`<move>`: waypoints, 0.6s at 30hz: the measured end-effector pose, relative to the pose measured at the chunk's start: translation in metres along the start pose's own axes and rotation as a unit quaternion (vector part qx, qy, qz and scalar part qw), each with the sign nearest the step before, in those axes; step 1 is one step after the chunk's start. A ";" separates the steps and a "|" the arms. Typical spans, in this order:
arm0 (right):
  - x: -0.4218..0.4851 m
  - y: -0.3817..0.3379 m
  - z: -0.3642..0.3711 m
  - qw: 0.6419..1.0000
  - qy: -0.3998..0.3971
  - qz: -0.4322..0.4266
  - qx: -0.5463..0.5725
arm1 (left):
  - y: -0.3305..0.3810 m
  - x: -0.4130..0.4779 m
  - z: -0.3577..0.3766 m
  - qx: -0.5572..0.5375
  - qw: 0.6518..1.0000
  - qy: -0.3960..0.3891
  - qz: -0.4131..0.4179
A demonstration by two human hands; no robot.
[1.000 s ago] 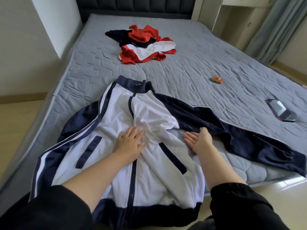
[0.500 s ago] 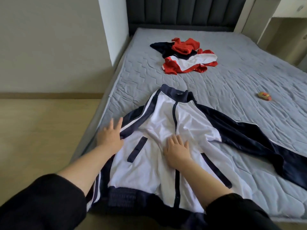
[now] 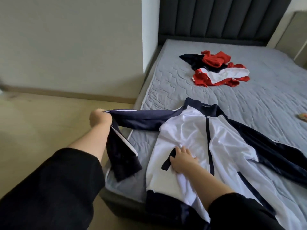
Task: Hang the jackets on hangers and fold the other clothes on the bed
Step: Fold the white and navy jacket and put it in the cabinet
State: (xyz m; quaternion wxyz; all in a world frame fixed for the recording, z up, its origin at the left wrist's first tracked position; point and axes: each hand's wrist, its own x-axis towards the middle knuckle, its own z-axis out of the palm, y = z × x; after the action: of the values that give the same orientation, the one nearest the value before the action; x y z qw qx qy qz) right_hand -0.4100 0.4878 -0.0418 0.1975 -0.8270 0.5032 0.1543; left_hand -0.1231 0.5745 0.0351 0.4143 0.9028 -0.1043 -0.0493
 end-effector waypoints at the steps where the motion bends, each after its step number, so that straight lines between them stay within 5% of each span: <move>1: 0.001 -0.002 -0.001 1.000 -0.005 0.008 -0.002 | 0.001 0.010 -0.007 -0.060 0.997 0.046 -0.021; 4: 0.005 -0.006 -0.001 1.000 -0.019 0.025 -0.004 | 0.000 0.018 -0.011 -0.032 0.996 0.084 0.008; 9: 0.004 -0.020 -0.001 0.999 0.027 0.043 -0.019 | -0.023 -0.013 0.030 0.188 0.964 -0.147 0.118; 15: 0.017 -0.057 -0.021 0.955 0.279 -0.098 -0.001 | -0.042 -0.042 0.064 0.017 0.970 -0.225 0.085; 18: 0.038 -0.075 -0.033 0.928 0.322 -0.188 0.002 | -0.037 -0.040 0.078 -0.158 0.961 -0.216 -0.070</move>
State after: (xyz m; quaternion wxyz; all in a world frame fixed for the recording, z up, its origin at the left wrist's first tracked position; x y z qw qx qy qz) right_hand -0.3241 0.4743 -0.0176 0.0517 -0.9112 0.3756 -0.1610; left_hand -0.1701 0.5494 -0.0440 0.5148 0.7986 -0.1187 -0.2884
